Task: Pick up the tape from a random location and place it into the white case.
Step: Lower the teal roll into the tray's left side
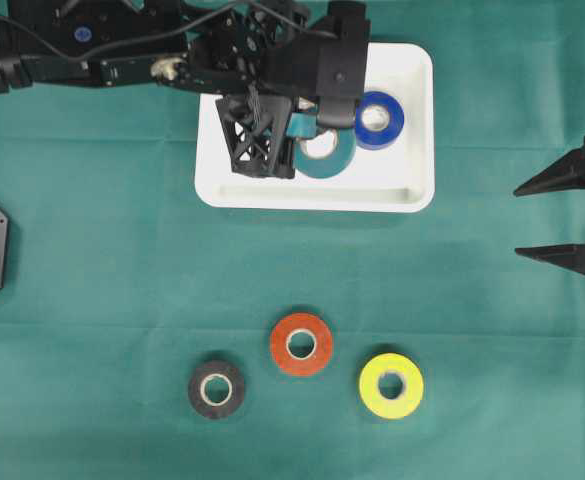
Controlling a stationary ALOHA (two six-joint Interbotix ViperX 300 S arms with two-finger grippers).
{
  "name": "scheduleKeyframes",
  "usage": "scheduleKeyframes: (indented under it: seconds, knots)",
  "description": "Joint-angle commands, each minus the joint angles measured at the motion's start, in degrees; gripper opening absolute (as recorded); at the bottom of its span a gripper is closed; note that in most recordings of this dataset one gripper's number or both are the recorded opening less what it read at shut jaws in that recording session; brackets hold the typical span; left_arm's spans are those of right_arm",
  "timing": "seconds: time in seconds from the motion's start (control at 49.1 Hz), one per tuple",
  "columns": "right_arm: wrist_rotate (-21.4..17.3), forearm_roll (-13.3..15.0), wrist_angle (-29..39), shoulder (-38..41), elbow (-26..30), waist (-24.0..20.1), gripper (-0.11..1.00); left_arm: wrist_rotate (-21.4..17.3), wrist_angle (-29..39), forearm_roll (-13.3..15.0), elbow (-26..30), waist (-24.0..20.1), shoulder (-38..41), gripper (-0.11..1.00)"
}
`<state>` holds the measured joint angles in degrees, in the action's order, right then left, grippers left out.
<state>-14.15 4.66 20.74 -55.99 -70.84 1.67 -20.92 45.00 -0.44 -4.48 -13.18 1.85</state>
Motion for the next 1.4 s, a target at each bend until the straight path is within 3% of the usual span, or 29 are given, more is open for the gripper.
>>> scheduleKeyframes:
  seconds: [0.0,0.305,0.936,1.384]
  knots:
    - [0.2,0.0,-0.2,0.7,1.3,-0.1,0.83,0.0,-0.4,0.2,1.0,-1.0,-1.8,0.2]
    - [0.2,0.1,-0.2,0.7,1.4,-0.1,0.83,0.2,0.9,0.2,-1.0,-1.8,-2.9,0.2]
    - [0.2,0.2,-0.1,0.8,1.4,-0.2,0.83,5.4,-2.5,0.3,-14.8,-6.6,-11.3,0.2]
    - [0.2,0.3,0.0,0.8,1.4,-0.1,0.83,6.0,-3.1,0.3,-15.5,-6.6,-11.6,0.2]
